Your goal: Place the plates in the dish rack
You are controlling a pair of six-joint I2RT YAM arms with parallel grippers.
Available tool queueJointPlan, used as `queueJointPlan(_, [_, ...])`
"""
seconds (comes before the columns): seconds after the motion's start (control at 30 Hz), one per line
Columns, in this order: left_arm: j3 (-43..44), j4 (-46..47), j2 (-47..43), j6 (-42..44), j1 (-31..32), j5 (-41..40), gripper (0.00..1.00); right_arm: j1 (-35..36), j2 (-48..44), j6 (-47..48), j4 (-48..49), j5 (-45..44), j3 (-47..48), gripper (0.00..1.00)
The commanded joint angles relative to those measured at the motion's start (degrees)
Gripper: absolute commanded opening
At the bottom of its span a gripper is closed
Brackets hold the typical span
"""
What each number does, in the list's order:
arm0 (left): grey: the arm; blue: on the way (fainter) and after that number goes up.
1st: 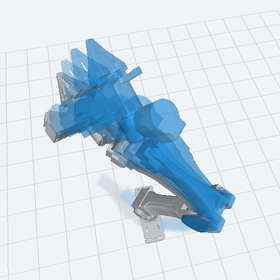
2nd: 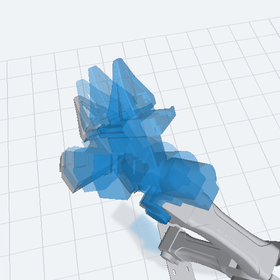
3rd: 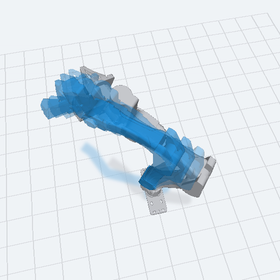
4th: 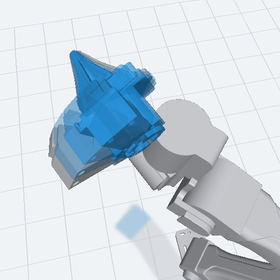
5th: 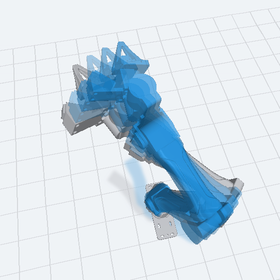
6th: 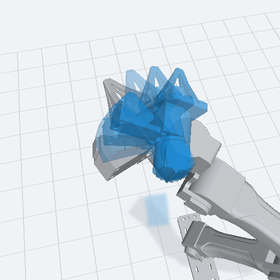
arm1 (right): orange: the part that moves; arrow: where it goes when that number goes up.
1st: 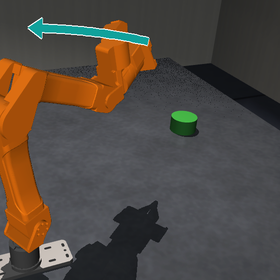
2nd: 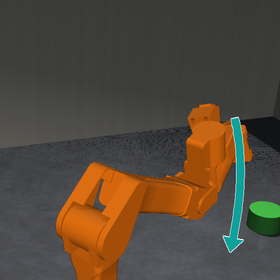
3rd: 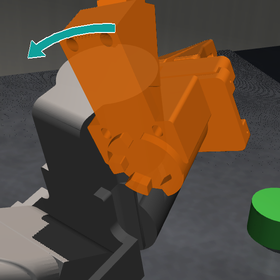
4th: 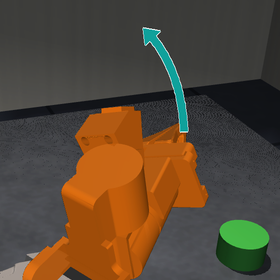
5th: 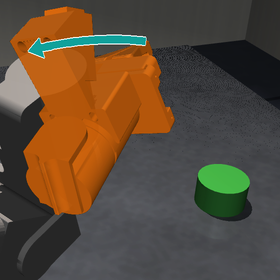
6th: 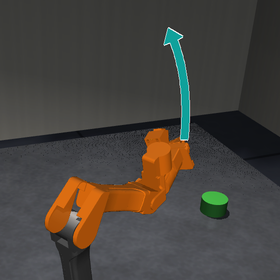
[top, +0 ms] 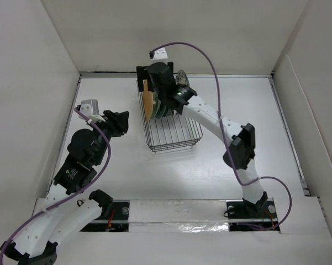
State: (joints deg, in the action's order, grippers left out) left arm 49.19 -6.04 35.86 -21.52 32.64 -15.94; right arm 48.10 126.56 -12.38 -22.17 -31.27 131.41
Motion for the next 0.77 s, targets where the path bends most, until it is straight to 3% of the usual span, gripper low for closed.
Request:
queueJointPlan(0.0, [-0.41,1.91,0.18,0.25,0.23,-2.42,0.41,0.42,-13.60,-2.46,11.51,2.87,-7.19,1.00])
queueJointPlan(0.13, [-0.76,1.65,0.18,0.25,0.23,-2.69,0.52,0.42,-30.99,-4.84,21.45,4.20,-29.41,1.00])
queueJointPlan(0.17, [-0.85,1.74,0.09,0.16,0.23,-2.86,0.56,0.42,-34.85,-4.93,24.25,4.11,-38.68,1.00])
queueJointPlan(0.2, [-0.59,1.74,0.09,0.07,0.23,-2.86,0.57,0.42,-42.72,-4.93,26.98,3.76,-43.21,1.00])
queueJointPlan(0.4, [1.44,0.85,-1.57,-0.19,0.23,-6.37,0.61,-6.86,-76.73,-9.84,29.39,-4.41,-74.39,1.00])
queueJointPlan(0.53, [0.91,1.65,-3.33,0.60,0.23,-8.13,0.62,-15.91,-91.63,-13.80,26.84,-6.09,-86.40,1.00])
queueJointPlan(0.73, [0.47,0.25,-2.46,0.43,0.23,-8.49,0.60,-25.49,-92.20,-16.97,23.05,5.76,-89.75,1.00])
